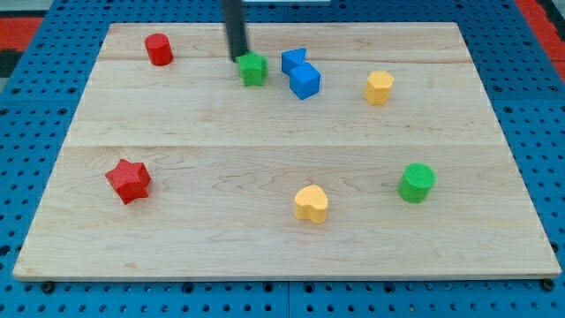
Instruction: Slightly touch the yellow heart towards left
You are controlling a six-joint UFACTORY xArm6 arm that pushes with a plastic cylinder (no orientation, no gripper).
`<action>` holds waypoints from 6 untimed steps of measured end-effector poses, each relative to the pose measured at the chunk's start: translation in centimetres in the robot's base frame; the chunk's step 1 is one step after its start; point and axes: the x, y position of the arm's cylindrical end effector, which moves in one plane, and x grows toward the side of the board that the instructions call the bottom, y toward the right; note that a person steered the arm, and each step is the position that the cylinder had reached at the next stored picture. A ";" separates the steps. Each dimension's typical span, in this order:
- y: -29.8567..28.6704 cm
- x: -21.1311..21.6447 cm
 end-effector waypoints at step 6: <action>4.2 28.7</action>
